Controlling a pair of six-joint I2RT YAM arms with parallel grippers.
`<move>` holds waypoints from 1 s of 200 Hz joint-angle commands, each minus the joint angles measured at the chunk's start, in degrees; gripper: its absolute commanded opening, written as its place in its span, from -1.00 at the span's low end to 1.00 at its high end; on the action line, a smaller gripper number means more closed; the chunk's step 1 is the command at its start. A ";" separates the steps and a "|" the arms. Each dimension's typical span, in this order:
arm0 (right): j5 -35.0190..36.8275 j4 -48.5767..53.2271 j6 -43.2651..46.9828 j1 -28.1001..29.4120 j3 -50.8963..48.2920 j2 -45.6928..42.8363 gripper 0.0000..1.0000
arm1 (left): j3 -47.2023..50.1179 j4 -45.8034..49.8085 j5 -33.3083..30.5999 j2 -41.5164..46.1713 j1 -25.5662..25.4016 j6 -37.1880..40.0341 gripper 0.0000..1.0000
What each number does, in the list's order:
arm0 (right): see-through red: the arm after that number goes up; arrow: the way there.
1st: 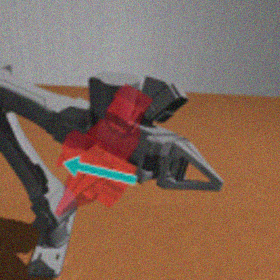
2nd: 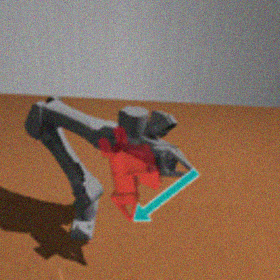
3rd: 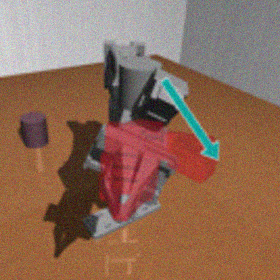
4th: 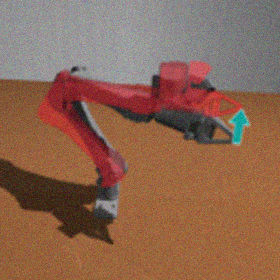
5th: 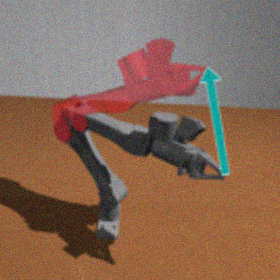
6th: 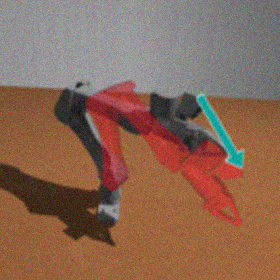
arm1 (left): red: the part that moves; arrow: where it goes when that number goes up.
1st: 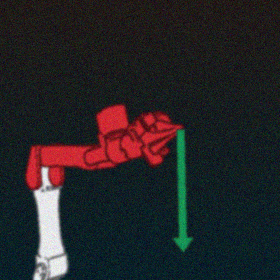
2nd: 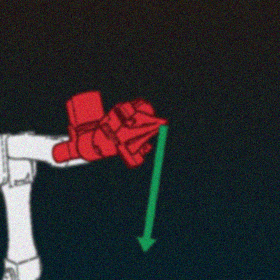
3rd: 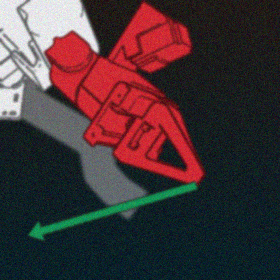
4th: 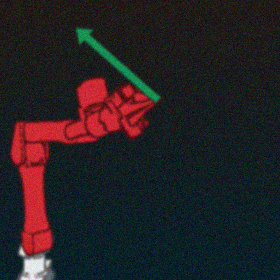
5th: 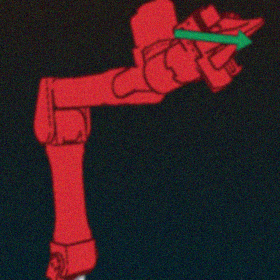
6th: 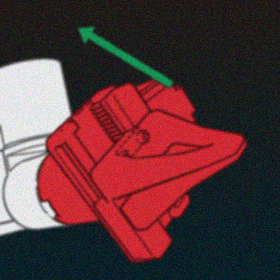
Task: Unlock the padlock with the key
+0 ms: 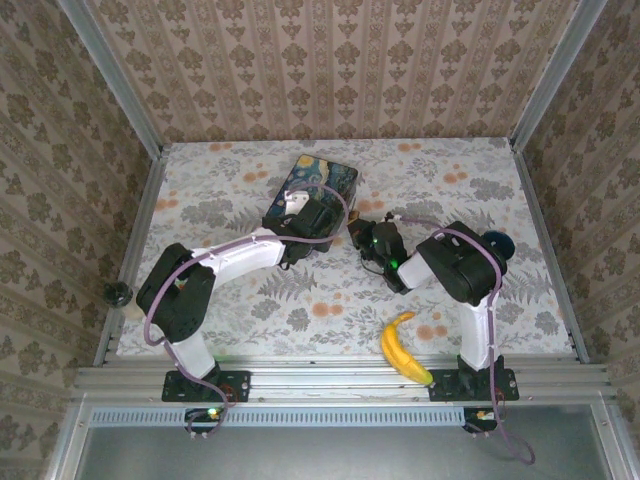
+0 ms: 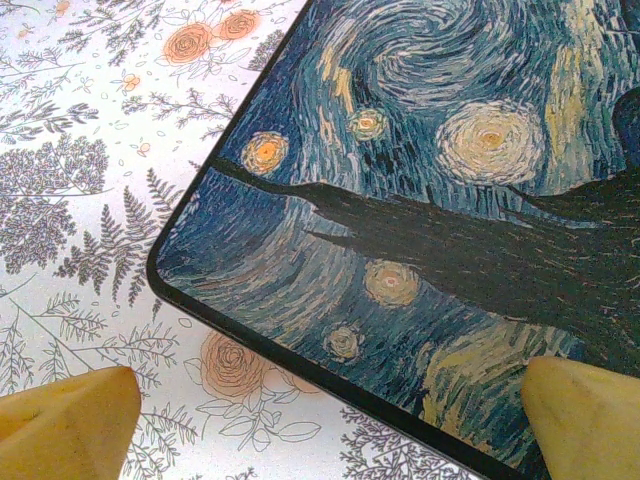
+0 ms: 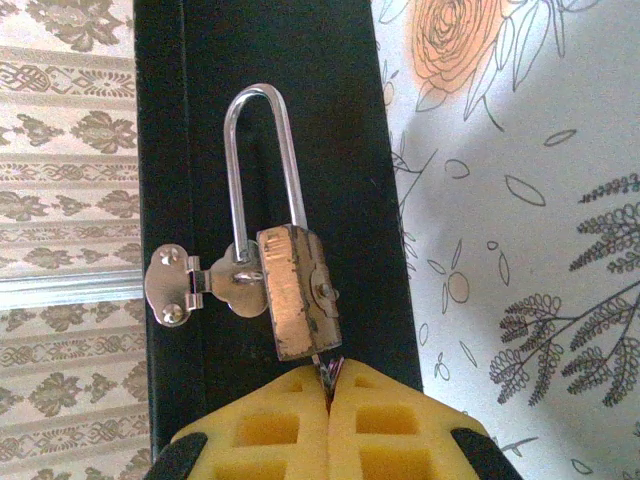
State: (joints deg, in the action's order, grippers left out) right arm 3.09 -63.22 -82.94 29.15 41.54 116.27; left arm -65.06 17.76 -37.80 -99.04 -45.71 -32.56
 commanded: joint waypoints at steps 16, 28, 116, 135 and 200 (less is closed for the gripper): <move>2.27 -2.43 -0.04 -1.17 1.53 0.51 -1.00 | 3.71 8.22 4.05 -0.56 -1.03 1.96 0.98; 2.25 -2.28 0.23 -1.53 1.44 0.25 -1.00 | 4.05 8.17 3.96 -0.21 -1.04 1.84 0.98; -0.17 2.49 5.04 -3.31 -3.56 -7.99 -1.00 | 7.16 6.20 2.83 2.82 -0.43 2.08 1.00; -2.05 8.67 7.80 -3.39 -6.04 -13.34 -1.00 | 7.83 5.41 2.56 3.92 0.07 2.93 1.00; -7.04 40.37 21.38 -3.18 -11.27 -36.15 -1.00 | 12.57 0.98 6.56 12.54 3.96 2.89 1.00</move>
State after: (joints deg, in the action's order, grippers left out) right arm -1.37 -38.30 -69.28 26.02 31.16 85.97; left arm -54.85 14.61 -34.72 -89.43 -44.03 -31.00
